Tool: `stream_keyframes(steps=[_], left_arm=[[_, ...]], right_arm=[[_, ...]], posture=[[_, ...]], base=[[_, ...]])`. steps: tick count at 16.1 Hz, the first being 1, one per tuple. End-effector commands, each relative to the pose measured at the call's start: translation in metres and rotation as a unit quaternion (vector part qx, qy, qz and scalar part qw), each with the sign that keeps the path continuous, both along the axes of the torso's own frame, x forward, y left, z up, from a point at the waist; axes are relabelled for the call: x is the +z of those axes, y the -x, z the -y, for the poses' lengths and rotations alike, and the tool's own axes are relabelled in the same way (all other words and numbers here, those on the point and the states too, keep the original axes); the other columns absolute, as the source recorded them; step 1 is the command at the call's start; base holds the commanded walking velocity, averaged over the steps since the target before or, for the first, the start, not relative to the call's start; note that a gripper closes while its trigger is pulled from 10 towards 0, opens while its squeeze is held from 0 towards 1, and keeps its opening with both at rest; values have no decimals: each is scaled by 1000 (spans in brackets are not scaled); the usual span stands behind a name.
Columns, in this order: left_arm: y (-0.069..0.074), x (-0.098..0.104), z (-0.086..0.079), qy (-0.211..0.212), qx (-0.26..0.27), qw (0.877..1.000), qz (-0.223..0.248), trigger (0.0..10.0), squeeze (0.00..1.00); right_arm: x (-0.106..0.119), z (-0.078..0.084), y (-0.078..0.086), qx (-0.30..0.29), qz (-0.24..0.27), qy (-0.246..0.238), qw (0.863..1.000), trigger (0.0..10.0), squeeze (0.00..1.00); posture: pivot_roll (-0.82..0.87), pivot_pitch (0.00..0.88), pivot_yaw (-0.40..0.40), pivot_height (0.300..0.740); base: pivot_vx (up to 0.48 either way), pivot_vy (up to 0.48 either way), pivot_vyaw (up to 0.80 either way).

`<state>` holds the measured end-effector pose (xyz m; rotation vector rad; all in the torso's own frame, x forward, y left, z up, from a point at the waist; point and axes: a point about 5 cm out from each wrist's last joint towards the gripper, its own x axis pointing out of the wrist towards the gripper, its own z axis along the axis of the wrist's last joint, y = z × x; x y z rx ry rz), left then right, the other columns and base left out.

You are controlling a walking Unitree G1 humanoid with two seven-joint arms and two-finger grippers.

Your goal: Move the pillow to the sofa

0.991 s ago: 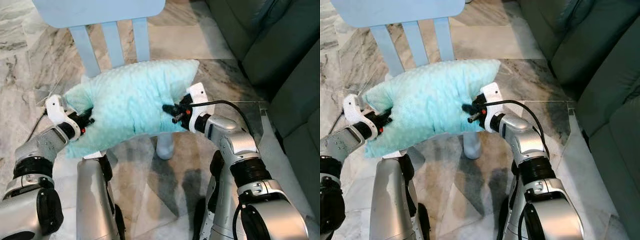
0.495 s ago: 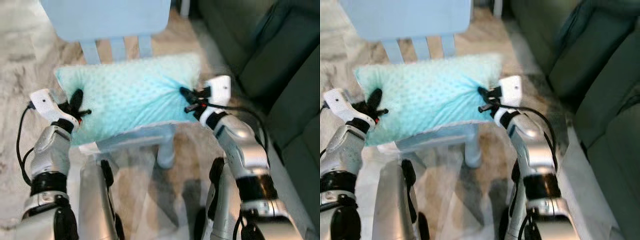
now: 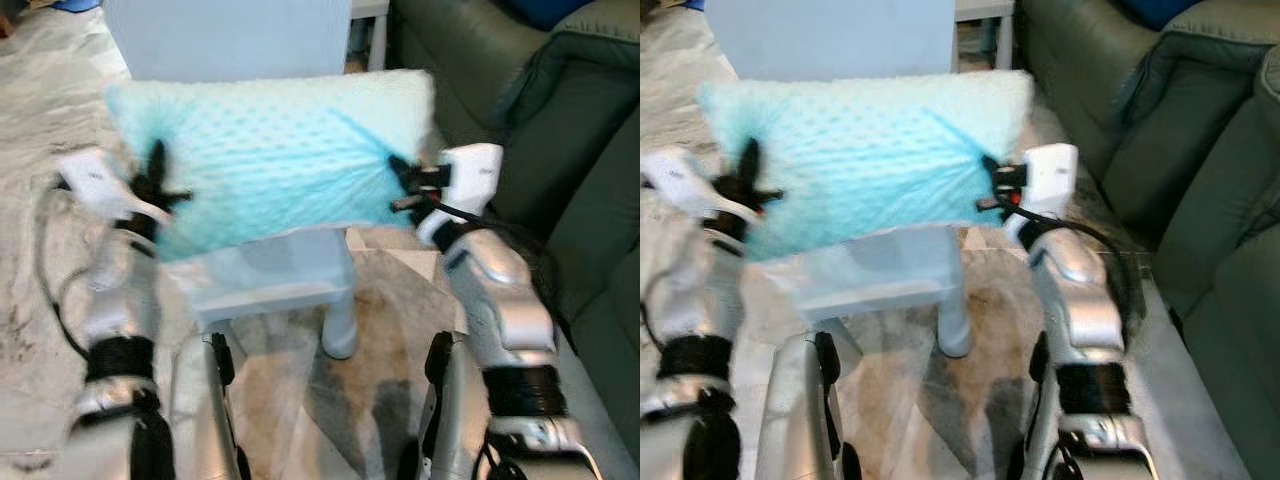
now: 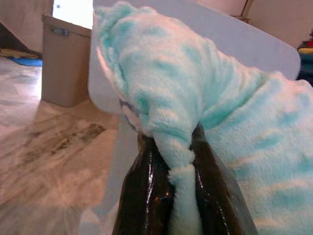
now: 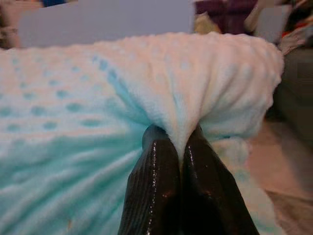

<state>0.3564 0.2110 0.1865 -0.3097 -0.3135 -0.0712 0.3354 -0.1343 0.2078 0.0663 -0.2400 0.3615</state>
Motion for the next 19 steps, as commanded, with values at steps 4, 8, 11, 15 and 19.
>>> stream_keyframes(steps=[4,8,11,15,19], left_arm=[[14,1,12,-34,-7,999,11,0,0],[35,-22,34,-47,-39,998,-33,0,0],[48,-31,34,-60,-40,996,-51,3882,0],[62,-52,37,-92,-33,990,-100,10000,0],[62,-54,42,-79,-13,991,-109,10000,0]], right_arm=[[-11,19,24,-59,-8,-11,998,0,0],[-31,27,51,-111,-45,-7,993,8000,0],[-39,31,65,-115,-61,5,991,10000,0],[-42,37,65,-117,-73,11,990,10000,0],[-43,33,59,-103,-88,16,991,10000,0]], posture=[[-115,0,83,380],[-147,0,108,380],[-150,0,107,380],[-153,0,100,380],[-142,0,61,380]], base=[[0,0,0],[0,0,0],[0,0,0],[0,0,0],[0,0,0]])
